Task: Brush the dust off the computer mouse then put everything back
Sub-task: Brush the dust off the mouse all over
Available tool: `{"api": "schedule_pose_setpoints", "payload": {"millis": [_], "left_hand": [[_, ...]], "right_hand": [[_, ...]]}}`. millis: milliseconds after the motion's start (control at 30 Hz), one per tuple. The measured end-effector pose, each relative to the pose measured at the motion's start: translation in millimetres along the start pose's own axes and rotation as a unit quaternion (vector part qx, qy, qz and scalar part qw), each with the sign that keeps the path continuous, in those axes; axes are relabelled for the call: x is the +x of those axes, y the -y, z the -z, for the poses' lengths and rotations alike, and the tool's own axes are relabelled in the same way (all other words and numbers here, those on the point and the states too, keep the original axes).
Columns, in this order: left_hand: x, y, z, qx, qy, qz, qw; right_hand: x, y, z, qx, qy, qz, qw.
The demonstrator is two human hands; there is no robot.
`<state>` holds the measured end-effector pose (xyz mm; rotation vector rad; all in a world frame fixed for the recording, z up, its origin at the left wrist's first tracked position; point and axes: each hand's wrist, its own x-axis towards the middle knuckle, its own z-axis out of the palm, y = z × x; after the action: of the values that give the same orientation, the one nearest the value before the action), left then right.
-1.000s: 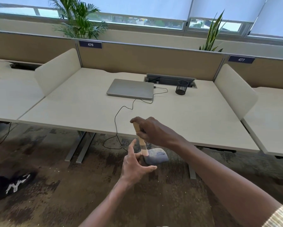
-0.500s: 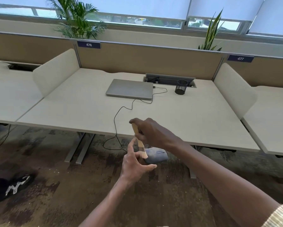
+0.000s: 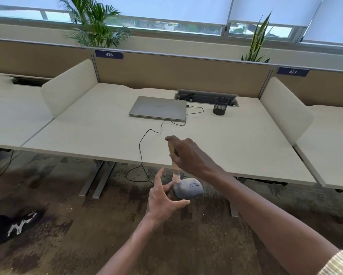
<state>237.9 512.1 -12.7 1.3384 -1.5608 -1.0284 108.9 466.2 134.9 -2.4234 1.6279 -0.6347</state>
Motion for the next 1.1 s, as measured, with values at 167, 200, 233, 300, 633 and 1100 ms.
{"api": "schedule_pose_setpoints", "payload": {"millis": [167,200,233,300,633,1100], "left_hand": [[-1,2,2,0.002,-0.006,-0.001,1.0],[-1,3,2,0.002,-0.005,-0.001,1.0],[-1,4,2,0.0,-0.004,-0.002,1.0],[-1,7,2,-0.009,-0.003,-0.002,1.0],[-8,17,2,-0.023,0.016,0.022,0.999],[-10,13,10,-0.039,0.034,0.031,0.998]], "right_hand": [[-11,-2,9,0.114,-0.009,0.0,0.993],[-15,-3,11,0.131,0.0,0.002,0.991],[-18,-3,12,0.14,0.01,0.003,0.99],[-25,-5,12,0.138,0.022,0.0,0.99],[-33,-24,-1,0.131,-0.031,-0.052,0.99],[-23,-30,-3,0.143,-0.015,-0.067,0.987]]}}
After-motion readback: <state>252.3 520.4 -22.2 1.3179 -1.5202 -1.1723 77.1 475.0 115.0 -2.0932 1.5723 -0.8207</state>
